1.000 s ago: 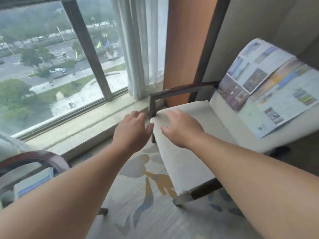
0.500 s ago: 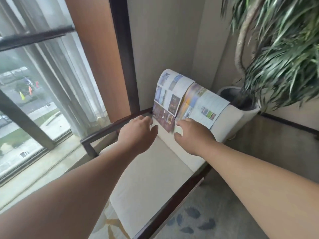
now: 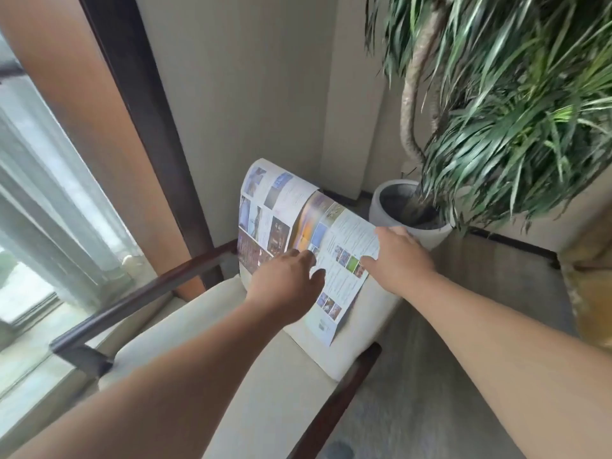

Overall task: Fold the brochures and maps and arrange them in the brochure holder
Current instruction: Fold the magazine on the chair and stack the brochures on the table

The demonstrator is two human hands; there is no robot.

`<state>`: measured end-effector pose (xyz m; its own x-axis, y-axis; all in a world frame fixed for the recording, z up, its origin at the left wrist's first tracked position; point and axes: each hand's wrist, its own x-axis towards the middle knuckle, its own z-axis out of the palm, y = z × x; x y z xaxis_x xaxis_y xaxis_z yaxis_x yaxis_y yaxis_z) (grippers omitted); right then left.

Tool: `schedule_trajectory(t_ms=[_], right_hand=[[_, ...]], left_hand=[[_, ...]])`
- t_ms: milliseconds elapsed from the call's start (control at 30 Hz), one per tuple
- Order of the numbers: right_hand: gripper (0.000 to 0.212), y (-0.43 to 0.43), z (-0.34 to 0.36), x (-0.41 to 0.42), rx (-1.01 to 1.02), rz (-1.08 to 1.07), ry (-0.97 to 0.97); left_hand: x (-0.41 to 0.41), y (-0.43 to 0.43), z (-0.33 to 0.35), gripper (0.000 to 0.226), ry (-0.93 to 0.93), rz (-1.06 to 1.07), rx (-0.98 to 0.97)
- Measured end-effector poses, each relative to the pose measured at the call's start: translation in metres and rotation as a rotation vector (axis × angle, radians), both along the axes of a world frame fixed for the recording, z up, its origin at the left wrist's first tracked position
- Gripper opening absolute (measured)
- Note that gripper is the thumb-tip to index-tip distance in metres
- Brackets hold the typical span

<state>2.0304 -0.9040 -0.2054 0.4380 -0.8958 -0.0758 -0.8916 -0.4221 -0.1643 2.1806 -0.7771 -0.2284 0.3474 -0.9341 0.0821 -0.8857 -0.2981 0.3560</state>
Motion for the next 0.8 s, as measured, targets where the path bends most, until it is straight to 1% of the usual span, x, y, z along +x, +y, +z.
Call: schedule_trajectory(t_ms=[67, 233, 267, 300, 400, 433, 500, 567, 633, 700, 767, 800], right_hand=[[0.058, -0.032, -0.012, 0.004, 0.032, -0.016, 0.029], [0.092, -0.09, -0.04, 0.017, 0.115, 0.007, 0.092], [0.093, -0.098, -0.045, 0.02, 0.133, 0.012, 0.102], [0.09, -0.104, -0.049, 0.022, 0.144, 0.025, 0.118], [0.06, -0.117, -0.058, 0.025, 0.118, 0.072, 0.139], [0.054, -0.119, -0.058, 0.025, 0.108, 0.08, 0.136], [0.047, -0.121, -0.056, 0.025, 0.089, 0.098, 0.144], [0.039, -0.119, -0.05, 0.024, 0.042, 0.115, 0.139], [0.029, -0.115, -0.041, 0.021, -0.02, 0.136, 0.098], [0.026, -0.106, -0.032, 0.017, -0.04, 0.162, 0.034], [0.03, -0.088, -0.025, 0.012, -0.024, 0.223, -0.019], [0.031, -0.077, -0.022, 0.01, -0.01, 0.272, -0.052]], left_hand=[[-0.005, -0.019, -0.008, 0.039, 0.027, 0.018, 0.001], [-0.019, -0.065, -0.017, 0.04, 0.039, 0.045, 0.021], [-0.021, -0.075, -0.017, 0.04, 0.033, 0.051, 0.031], [-0.023, -0.083, -0.018, 0.04, 0.031, 0.057, 0.043], [-0.028, -0.103, -0.021, 0.04, 0.011, 0.073, 0.079], [-0.03, -0.108, -0.022, 0.04, 0.005, 0.081, 0.085], [-0.033, -0.119, -0.023, 0.039, 0.027, 0.113, 0.085], [-0.037, -0.128, -0.024, 0.04, 0.099, 0.169, 0.074], [-0.042, -0.139, -0.022, 0.042, 0.186, 0.244, 0.066], [-0.043, -0.15, -0.017, 0.051, 0.315, 0.359, 0.055], [-0.045, -0.159, -0.008, 0.065, 0.557, 0.492, 0.013], [-0.046, -0.162, -0.003, 0.065, 0.698, 0.548, -0.022]])
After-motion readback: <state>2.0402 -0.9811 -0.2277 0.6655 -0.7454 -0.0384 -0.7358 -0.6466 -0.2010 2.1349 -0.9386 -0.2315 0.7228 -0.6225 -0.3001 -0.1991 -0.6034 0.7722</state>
